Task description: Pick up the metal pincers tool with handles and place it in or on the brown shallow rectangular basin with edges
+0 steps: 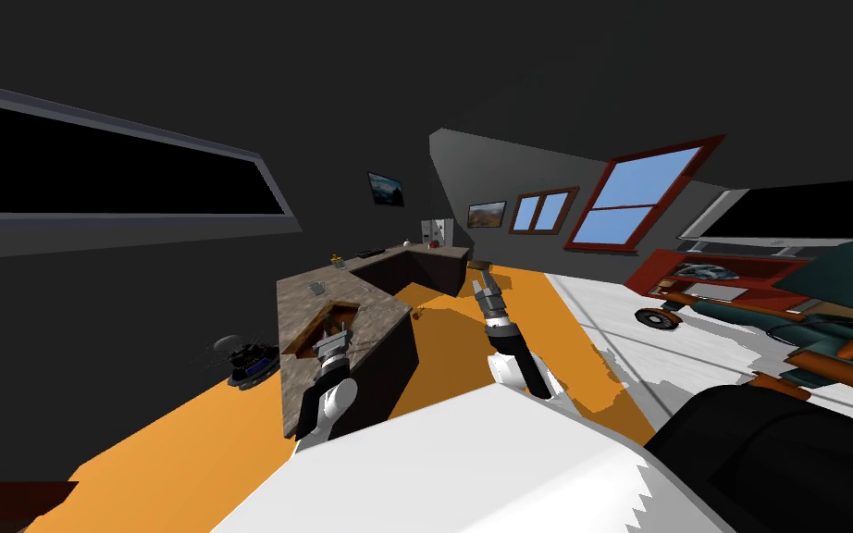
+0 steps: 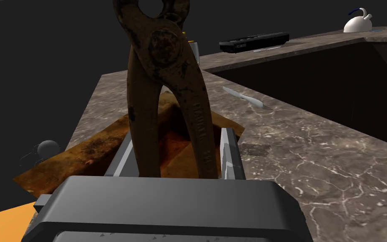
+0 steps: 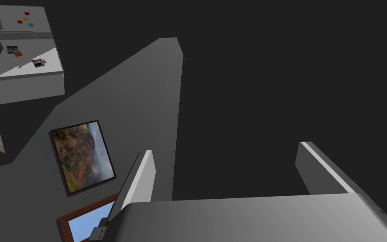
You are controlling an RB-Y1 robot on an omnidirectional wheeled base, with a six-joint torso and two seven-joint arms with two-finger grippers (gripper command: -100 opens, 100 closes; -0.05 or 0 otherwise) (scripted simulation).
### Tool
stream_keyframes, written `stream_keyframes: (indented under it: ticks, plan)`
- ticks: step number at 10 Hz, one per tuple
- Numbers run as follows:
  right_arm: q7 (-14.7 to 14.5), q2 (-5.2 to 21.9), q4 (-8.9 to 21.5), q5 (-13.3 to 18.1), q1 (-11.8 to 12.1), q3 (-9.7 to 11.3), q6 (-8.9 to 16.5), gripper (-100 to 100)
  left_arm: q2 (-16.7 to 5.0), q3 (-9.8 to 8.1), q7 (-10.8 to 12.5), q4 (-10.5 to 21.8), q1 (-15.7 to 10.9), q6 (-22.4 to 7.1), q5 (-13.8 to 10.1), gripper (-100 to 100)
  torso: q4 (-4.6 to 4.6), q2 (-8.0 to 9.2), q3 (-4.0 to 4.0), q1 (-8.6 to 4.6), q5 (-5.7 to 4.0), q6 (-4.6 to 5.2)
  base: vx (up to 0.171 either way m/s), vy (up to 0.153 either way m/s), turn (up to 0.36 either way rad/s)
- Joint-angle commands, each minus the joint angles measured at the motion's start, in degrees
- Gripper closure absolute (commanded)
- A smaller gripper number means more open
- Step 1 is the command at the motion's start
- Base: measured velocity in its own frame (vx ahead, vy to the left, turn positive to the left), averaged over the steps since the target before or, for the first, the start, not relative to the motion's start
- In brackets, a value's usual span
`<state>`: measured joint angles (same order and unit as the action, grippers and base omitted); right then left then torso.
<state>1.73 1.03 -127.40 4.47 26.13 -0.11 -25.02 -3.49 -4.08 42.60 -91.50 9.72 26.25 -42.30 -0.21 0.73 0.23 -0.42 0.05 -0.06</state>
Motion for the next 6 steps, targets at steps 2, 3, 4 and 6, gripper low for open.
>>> stream_keyframes:
  ticks: [2,3,4,6]
  plan:
    - [0.0,0.0,0.0,0.0,0.0,0.0,0.0,0,-2.8,-0.66,-0.1,-0.5,-2.4,-2.7,-0.9,100,-0.01,-0.04,-0.02,0.15,0.02,-0.02,-0.132,-0.078,0.037]
    - [0.0,0.0,0.0,0.0,0.0,0.0,0.0,0,-3.4,-1.18,-0.2,-0.7,-3.0,-3.6,-1.2,100,-0.02,-0.13,-0.07,0.20,0.03,-0.02,-0.122,-0.052,0.035]
    - [0.0,0.0,0.0,0.0,0.0,0.0,0.0,0,-4.3,-2.61,-0.4,-0.9,-4.3,-5.5,-1.9,100,-0.02,-0.15,-0.08,0.31,0.05,-0.05,-0.141,-0.002,0.056]
    - [0.0,0.0,0.0,0.0,0.0,0.0,0.0,0,-5.2,-4.49,-0.6,-1.2,-5.6,-7.7,-2.6,100,-0.02,-0.17,-0.08,0.65,0.11,-0.13,-0.082,0.019,0.034]
